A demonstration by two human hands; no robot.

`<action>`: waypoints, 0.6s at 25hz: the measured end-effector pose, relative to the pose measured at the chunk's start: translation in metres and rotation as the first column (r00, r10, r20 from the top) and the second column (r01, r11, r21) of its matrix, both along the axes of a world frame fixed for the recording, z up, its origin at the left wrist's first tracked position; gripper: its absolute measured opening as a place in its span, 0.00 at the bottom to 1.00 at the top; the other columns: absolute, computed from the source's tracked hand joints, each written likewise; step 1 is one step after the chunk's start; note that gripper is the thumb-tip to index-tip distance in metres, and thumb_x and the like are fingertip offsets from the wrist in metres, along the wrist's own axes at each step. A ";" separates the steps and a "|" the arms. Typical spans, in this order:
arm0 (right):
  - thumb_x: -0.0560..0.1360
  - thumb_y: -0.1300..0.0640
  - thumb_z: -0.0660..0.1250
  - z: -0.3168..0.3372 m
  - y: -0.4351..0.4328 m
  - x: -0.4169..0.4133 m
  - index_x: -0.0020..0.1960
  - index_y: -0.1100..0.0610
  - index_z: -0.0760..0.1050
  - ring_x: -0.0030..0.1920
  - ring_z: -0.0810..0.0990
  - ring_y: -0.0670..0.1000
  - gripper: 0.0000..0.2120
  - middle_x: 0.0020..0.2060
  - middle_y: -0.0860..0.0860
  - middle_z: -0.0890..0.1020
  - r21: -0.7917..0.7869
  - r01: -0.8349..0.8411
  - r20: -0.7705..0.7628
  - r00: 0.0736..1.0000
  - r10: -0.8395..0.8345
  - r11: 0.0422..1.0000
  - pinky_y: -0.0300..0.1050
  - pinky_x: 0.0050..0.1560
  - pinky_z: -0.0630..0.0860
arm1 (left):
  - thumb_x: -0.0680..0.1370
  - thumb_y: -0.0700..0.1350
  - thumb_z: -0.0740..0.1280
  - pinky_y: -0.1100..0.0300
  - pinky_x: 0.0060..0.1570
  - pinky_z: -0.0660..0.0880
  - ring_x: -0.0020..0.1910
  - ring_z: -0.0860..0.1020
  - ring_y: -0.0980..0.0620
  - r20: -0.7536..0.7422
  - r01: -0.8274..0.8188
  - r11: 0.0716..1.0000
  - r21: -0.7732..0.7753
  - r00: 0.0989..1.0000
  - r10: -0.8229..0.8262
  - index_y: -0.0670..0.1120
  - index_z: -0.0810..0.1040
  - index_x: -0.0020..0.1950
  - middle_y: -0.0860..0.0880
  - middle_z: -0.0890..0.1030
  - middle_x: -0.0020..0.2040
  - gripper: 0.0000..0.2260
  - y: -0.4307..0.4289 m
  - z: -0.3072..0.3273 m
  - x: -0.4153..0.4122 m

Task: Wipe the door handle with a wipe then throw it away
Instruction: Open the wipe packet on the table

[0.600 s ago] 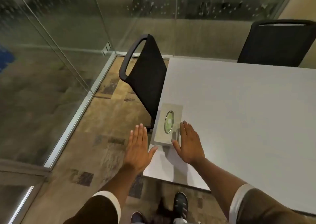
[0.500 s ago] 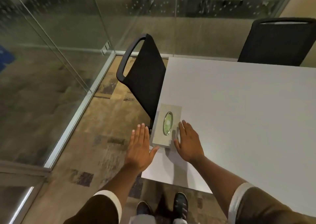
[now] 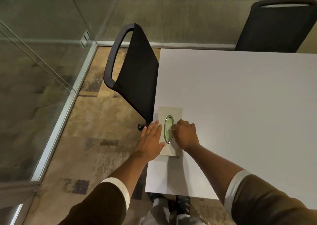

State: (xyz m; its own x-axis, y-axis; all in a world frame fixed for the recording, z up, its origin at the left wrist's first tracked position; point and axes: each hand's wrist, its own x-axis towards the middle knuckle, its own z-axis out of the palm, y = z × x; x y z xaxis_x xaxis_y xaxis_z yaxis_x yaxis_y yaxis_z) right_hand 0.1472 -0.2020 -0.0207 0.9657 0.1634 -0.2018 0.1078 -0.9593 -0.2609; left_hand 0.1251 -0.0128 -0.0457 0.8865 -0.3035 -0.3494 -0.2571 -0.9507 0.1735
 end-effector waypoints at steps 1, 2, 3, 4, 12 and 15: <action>0.84 0.55 0.60 -0.003 0.003 0.004 0.64 0.50 0.83 0.56 0.80 0.59 0.15 0.54 0.53 0.81 -0.003 0.009 -0.002 1.000 -0.009 1.000 0.53 0.57 0.70 | 0.85 0.64 0.58 0.45 0.84 0.41 0.88 0.41 0.45 -0.006 0.016 1.000 -0.006 1.000 -0.016 0.48 0.45 0.88 0.48 0.41 0.89 0.39 0.002 -0.005 0.005; 0.84 0.55 0.61 -0.005 0.006 0.008 0.64 0.49 0.83 0.56 0.80 0.58 0.15 0.54 0.53 0.82 -0.012 0.016 -0.007 1.000 -0.016 1.000 0.52 0.56 0.70 | 0.85 0.65 0.58 0.44 0.84 0.41 0.88 0.41 0.45 -0.019 0.035 0.999 -0.015 0.999 -0.035 0.48 0.44 0.88 0.48 0.41 0.89 0.39 0.004 -0.008 0.008; 0.84 0.54 0.61 -0.008 0.008 0.011 0.62 0.49 0.84 0.55 0.80 0.58 0.14 0.52 0.52 0.82 -0.021 0.018 -0.008 1.000 -0.018 1.000 0.52 0.56 0.70 | 0.85 0.65 0.58 0.43 0.84 0.42 0.88 0.41 0.45 -0.035 0.052 0.998 -0.022 0.998 -0.053 0.48 0.44 0.88 0.48 0.40 0.88 0.39 0.006 -0.012 0.010; 0.84 0.54 0.61 -0.010 0.012 0.013 0.61 0.48 0.84 0.53 0.80 0.57 0.14 0.51 0.52 0.81 -0.038 0.019 -0.002 1.000 -0.019 0.999 0.52 0.54 0.71 | 0.85 0.65 0.56 0.43 0.84 0.42 0.88 0.41 0.45 -0.048 0.068 0.997 -0.030 0.996 -0.069 0.48 0.43 0.88 0.49 0.38 0.88 0.39 0.009 -0.015 0.011; 0.83 0.51 0.63 -0.015 0.020 0.022 0.55 0.51 0.85 0.50 0.80 0.57 0.12 0.50 0.51 0.82 -0.126 0.003 0.029 1.000 0.000 0.992 0.49 0.48 0.70 | 0.86 0.65 0.54 0.41 0.85 0.43 0.87 0.40 0.46 -0.069 0.064 0.992 -0.108 0.995 -0.072 0.49 0.41 0.88 0.51 0.35 0.87 0.38 0.016 -0.018 0.008; 0.81 0.53 0.67 -0.013 0.022 0.025 0.54 0.51 0.85 0.52 0.80 0.56 0.09 0.51 0.51 0.82 -0.157 -0.032 0.018 0.999 0.035 0.987 0.49 0.49 0.70 | 0.86 0.65 0.55 0.41 0.85 0.42 0.87 0.39 0.46 -0.096 0.052 0.992 -0.119 0.993 -0.064 0.50 0.41 0.88 0.51 0.35 0.88 0.38 0.017 -0.014 0.008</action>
State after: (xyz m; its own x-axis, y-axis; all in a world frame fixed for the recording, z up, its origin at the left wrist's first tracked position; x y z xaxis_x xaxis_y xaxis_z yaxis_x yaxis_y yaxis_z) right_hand 0.1724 -0.1799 -0.0338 0.9645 0.1636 -0.2075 0.1442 -0.9839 -0.1052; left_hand 0.1329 0.0040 -0.0594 0.8289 -0.3969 -0.3942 -0.2870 -0.9066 0.3094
